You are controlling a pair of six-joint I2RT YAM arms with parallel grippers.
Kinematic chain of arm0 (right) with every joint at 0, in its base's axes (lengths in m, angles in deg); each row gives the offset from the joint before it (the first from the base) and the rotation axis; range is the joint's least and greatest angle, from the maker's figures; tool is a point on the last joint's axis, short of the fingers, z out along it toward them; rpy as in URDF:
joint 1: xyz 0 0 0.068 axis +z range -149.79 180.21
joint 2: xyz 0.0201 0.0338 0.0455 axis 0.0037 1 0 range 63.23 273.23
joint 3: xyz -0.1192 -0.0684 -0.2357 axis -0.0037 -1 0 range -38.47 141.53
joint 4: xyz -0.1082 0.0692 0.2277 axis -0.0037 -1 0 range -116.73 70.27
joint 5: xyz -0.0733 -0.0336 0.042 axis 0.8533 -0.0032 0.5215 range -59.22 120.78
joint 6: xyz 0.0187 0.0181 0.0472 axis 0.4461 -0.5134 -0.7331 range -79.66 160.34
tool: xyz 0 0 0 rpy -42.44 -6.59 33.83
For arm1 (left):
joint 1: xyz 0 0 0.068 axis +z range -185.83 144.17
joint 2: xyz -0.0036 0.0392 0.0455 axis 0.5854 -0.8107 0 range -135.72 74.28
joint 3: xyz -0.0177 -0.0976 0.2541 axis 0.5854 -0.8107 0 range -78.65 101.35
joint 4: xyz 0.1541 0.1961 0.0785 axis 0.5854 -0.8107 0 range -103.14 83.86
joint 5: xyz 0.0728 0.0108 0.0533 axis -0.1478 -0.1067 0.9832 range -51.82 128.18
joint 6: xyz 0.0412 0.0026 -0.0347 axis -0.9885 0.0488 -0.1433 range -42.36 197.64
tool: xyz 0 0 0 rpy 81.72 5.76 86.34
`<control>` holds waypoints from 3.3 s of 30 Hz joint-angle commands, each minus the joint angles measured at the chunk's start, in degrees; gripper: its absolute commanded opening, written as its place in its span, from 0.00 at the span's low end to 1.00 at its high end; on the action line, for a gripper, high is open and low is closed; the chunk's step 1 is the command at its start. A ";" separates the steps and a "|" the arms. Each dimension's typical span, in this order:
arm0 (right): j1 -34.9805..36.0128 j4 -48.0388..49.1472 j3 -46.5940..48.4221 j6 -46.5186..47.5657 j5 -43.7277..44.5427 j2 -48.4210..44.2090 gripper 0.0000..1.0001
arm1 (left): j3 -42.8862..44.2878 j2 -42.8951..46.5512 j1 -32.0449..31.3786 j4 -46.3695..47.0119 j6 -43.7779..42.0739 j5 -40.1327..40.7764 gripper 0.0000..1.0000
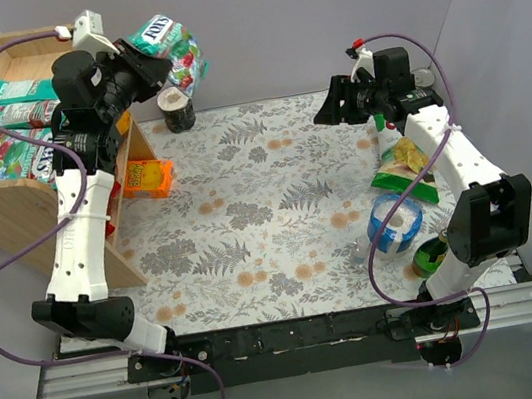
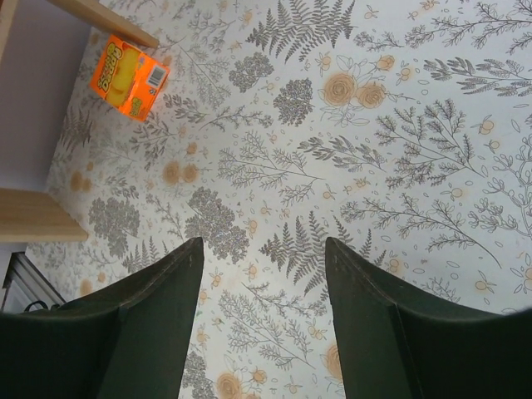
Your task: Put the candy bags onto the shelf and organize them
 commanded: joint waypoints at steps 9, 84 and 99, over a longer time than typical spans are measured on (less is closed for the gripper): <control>-0.22 -1.54 4.40 -0.26 -0.13 1.79 0.66 | 13.53 -1.74 10.17 -5.42 4.48 18.59 0.00; -1.18 2.86 -1.93 -5.00 -4.35 1.97 0.59 | 14.94 -6.84 34.97 -4.55 14.24 9.46 0.32; -1.10 2.68 -1.93 -4.92 -4.00 1.01 0.59 | 15.73 -9.48 34.97 -4.29 13.45 9.72 0.25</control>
